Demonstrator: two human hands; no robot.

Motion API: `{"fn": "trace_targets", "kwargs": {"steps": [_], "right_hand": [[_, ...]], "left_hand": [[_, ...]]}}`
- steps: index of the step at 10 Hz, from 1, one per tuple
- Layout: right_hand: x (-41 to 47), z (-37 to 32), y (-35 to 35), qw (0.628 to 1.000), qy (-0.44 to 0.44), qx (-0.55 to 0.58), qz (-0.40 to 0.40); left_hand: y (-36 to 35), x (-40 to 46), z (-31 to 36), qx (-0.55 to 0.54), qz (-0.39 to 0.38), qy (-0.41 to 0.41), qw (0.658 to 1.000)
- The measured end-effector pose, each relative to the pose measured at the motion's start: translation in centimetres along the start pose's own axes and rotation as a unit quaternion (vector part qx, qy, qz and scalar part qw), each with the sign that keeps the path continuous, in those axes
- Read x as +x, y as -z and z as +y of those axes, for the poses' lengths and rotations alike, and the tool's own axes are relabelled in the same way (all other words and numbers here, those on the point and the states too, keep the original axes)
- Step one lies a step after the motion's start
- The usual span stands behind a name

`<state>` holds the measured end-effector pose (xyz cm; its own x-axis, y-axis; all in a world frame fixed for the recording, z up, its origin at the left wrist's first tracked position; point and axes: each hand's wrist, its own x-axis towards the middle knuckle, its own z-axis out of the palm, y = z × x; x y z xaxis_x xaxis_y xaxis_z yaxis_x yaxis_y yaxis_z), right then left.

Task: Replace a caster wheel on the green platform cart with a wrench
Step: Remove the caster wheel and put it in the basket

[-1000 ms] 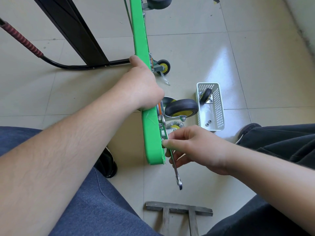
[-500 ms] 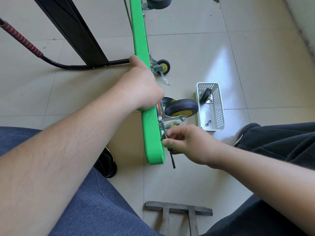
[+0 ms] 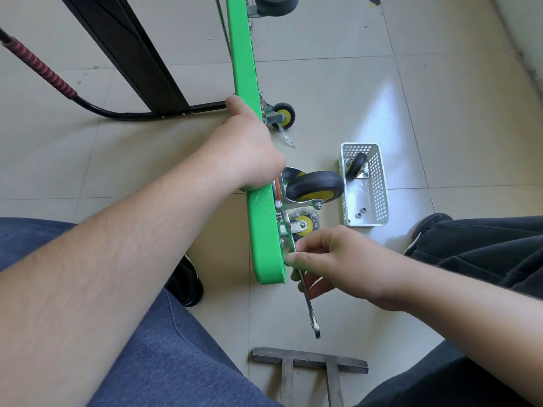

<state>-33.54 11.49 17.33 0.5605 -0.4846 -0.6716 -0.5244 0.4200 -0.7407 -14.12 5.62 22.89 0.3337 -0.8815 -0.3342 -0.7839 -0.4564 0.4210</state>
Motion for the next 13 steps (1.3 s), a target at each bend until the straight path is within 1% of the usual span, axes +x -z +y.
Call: {"fn": "trace_targets", "kwargs": {"steps": [2,3,6,8,9,10,12,13], "right_hand": [[-1.6,-2.2,0.1,0.997,-0.012,0.072,-0.017],[-1.8,-2.9,0.1,0.994,-0.017,0.101,-0.03],[-0.9,-3.0,-0.2,0.994,-0.001,0.096,-0.044],[0.1,-1.9,0.3,0.999,0.005,0.035,-0.026],[1.0,-1.0,0.3,1.0,0.012,0.004,-0.009],[1.9,-0.3,0.3,1.0,0.024,-0.015,0.007],[3.2,0.6,0.5,0.992,0.08,-0.093,0.041],[3.3,0.8,0.5,0.987,0.094,-0.118,0.054]], "left_hand": [[0.4,-0.4,0.4,0.016,-0.013,0.009,1.0],[0.4,-0.5,0.8,0.051,-0.036,0.018,0.998],[0.4,-0.7,0.8,0.029,-0.032,0.025,0.999],[0.4,-0.5,0.8,0.039,-0.047,0.023,0.998],[0.2,-0.3,0.5,0.007,-0.01,0.009,1.0],[0.1,-0.2,0.3,0.013,-0.004,0.006,1.0],[0.3,-0.5,0.3,-0.004,-0.006,0.013,1.0],[0.4,-0.7,0.4,0.016,-0.007,0.014,1.0]]}}
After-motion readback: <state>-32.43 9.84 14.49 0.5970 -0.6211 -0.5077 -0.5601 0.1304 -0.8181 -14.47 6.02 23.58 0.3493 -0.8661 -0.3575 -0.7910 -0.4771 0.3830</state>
